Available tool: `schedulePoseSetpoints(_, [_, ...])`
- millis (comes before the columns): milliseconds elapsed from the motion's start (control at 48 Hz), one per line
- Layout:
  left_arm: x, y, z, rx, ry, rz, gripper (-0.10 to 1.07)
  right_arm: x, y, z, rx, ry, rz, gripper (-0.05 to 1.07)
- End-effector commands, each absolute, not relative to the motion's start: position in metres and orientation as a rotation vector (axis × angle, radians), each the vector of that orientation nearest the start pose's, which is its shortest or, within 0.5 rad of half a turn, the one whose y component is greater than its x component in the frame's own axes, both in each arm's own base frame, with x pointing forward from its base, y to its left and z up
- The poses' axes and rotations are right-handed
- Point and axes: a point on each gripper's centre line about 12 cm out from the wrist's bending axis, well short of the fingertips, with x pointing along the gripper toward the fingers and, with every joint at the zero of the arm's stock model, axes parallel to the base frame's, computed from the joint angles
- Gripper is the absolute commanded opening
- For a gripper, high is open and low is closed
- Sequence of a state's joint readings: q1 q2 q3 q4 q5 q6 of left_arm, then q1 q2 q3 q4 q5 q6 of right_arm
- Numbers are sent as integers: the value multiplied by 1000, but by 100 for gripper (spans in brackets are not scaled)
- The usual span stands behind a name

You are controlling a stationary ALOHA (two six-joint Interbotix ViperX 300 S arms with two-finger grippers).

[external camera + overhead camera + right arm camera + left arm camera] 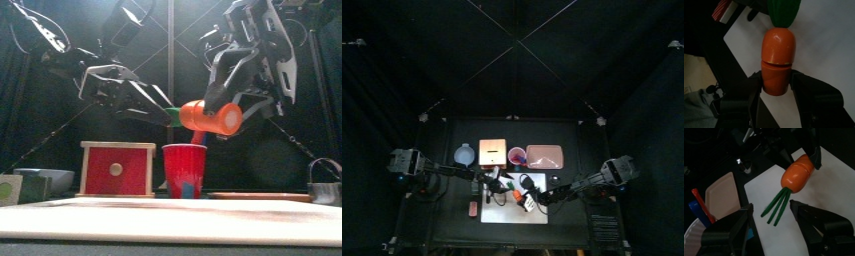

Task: Pick up carrot and break apart carrot

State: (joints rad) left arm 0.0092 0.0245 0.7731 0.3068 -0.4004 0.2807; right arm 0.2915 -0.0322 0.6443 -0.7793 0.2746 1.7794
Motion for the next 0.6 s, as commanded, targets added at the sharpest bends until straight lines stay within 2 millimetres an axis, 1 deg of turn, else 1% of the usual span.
schedulePoseSetpoints(0, [390,-11,172,535,343,-216,77,370,88,186,782,718,-286,53])
schedulePoseSetpoints(250, [389,-12,173,552,341,-227,48,369,87,185,786,723,-290,53])
schedulePoseSetpoints(333, [388,-12,171,558,350,-231,41,368,87,183,785,726,-295,52])
schedulePoseSetpoints(438, [387,-11,169,561,376,-232,36,366,87,181,789,732,-300,52])
schedulePoseSetpoints(583, [385,-9,165,563,419,-231,36,364,87,178,793,742,-306,52])
